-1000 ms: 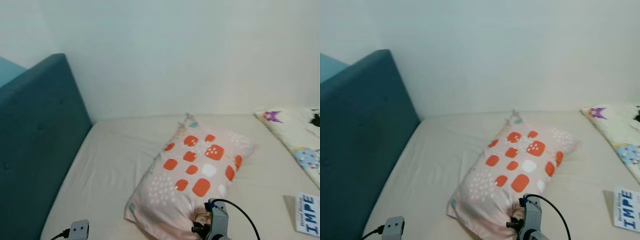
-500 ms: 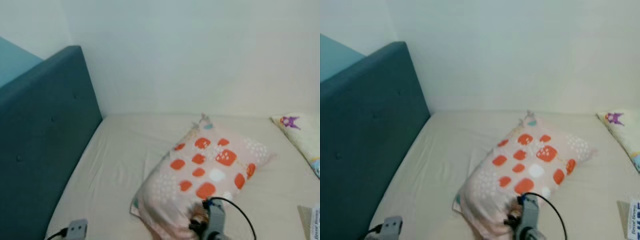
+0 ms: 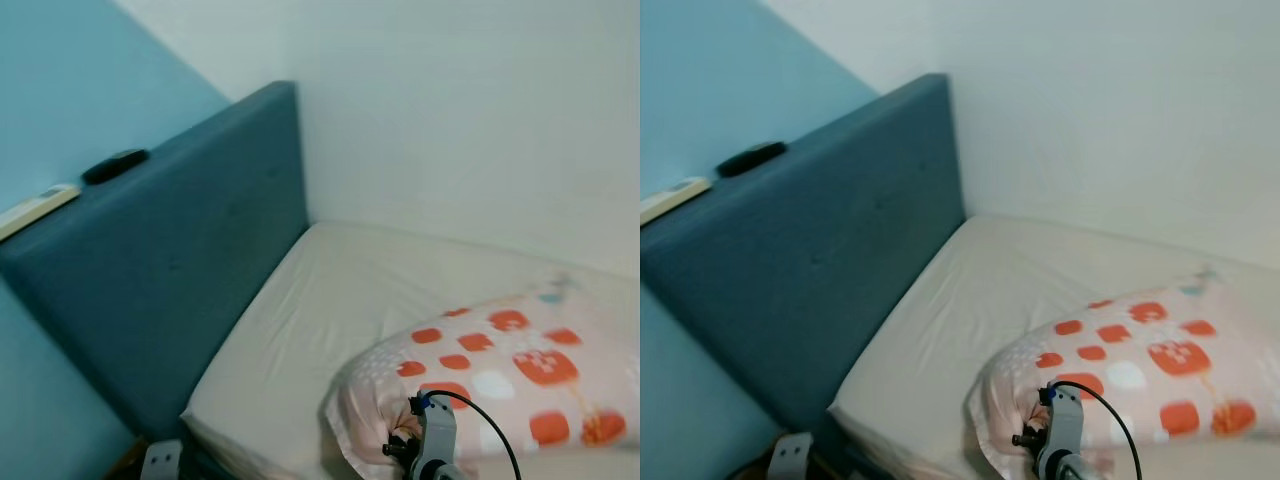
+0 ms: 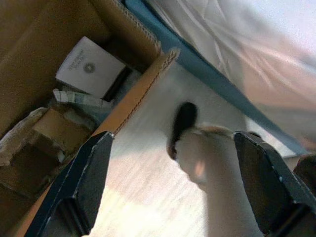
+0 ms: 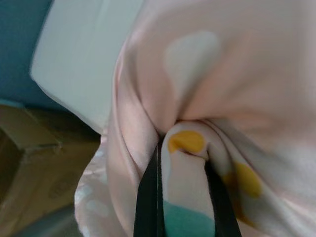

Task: Clean up the room

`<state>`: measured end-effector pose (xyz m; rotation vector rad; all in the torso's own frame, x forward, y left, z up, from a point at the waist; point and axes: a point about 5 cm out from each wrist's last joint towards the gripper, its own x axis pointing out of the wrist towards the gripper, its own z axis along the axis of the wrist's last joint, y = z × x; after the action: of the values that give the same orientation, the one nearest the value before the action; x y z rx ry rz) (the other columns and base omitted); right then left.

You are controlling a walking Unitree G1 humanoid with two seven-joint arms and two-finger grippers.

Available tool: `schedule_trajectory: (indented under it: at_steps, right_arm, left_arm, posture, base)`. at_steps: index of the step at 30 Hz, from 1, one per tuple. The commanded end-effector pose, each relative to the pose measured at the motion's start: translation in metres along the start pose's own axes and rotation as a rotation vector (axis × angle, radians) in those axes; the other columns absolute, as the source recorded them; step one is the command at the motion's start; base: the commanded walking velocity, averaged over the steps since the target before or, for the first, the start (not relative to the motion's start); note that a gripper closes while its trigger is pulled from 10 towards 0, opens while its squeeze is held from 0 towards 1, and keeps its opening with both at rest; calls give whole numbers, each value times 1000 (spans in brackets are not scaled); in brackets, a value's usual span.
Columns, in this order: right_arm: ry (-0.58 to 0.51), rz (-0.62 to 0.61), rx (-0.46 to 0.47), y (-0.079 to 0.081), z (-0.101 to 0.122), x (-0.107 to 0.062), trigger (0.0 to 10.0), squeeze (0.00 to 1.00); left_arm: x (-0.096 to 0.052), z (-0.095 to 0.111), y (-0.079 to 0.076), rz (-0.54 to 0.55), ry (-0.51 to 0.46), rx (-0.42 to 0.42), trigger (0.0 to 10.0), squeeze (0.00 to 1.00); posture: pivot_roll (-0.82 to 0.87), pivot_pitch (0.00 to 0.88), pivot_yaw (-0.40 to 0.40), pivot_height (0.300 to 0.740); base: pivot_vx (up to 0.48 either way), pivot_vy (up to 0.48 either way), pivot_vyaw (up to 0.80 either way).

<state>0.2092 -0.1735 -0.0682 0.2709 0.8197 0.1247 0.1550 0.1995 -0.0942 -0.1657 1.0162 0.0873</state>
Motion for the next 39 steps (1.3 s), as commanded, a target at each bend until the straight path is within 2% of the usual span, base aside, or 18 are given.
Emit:
schedule_trajectory:
  at_steps: [1, 11, 14, 15, 17, 21, 25, 27, 29, 32, 33, 35, 36, 37, 38, 39]
  right_arm:
    - [8, 62, -13, 16, 1, 5, 10000, 0]
    - [-37, 44, 7, 12, 10, 5, 10000, 0]
    - [-105, 0, 46, 4, 28, 6, 10000, 0]
    - [-105, 0, 46, 4, 28, 6, 10000, 0]
    - [-157, -46, 57, -6, 44, 4, 10000, 0]
    - [-198, -98, 67, -15, 55, 2, 10000, 0]
    - [-372, -269, 223, -53, 94, -15, 10000, 0]
    - [-372, -269, 223, -53, 94, -15, 10000, 0]
    - [-481, -325, 334, -75, 120, -28, 10000, 0]
    - [-527, -339, 378, -83, 130, -34, 10000, 0]
    - [-600, -346, 448, -93, 146, -43, 10000, 0]
    - [-600, -346, 448, -93, 146, -43, 10000, 0]
    - [-662, -343, 506, -100, 160, -51, 10000, 0]
    - [-662, -343, 506, -100, 160, -51, 10000, 0]
    - [-728, -266, 521, -95, 185, -55, 10000, 0]
    - [-781, -113, 485, -76, 214, -54, 10000, 0]
  left_arm:
    - [0, 3, 3, 6, -7, 12, 10000, 0]
    - [0, 5, 2, -4, -8, 36, 10000, 0]
    - [1, 6, 1, -14, -13, 53, 10000, 0]
    - [1, 6, 1, -14, -13, 53, 10000, 0]
    - [1, 9, -1, -25, -22, 58, 10000, 0]
    - [1, 10, -2, -30, -29, 57, 10000, 0]
    - [2, 13, -6, -42, -46, 46, 10000, 0]
    - [2, 13, -6, -42, -46, 46, 10000, 0]
    - [2, 12, -6, -46, -46, 46, 10000, 0]
    - [2, 12, -6, -47, -45, 47, 10000, 0]
    - [1, 9, -4, -46, -41, 49, 10000, 0]
    - [1, 9, -4, -46, -41, 49, 10000, 0]
    - [0, 6, -1, -45, -37, 52, 10000, 0]
    - [0, 6, -1, -45, -37, 52, 10000, 0]
    - [-2, 1, 2, -43, -33, 51, 10000, 0]
    - [-4, -4, 7, -38, -31, 48, 10000, 0]
  posture:
    - [-47, 0, 8, 740]
    - [-48, 0, 11, 740]
    - [-50, 0, 14, 740]
    - [-50, 0, 14, 740]
    - [-47, 0, 11, 740]
    - [-44, 0, 8, 740]
    - [-34, 0, 3, 740]
    - [-34, 0, 3, 740]
    - [-25, 0, 1, 740]
    - [-22, 0, 2, 740]
    - [-7, 0, 1, 740]
    - [-7, 0, 1, 740]
    - [10, 8, -2, 740]
    - [10, 8, -2, 740]
    - [40, 38, -8, 740]
    - [55, 55, -8, 740]
  base:
    - [0, 0, 763]
    - [0, 0, 751]
    - [0, 0, 0]
    - [0, 0, 0]
    - [0, 0, 0]
    - [0, 0, 0]
    - [0, 0, 0]
    - [0, 0, 0]
    - [0, 0, 0]
    - [0, 0, 0]
    - [0, 0, 0]
    - [0, 0, 0]
    - [0, 0, 0]
    - [0, 0, 0]
    - [0, 0, 0]
    - [0, 0, 0]
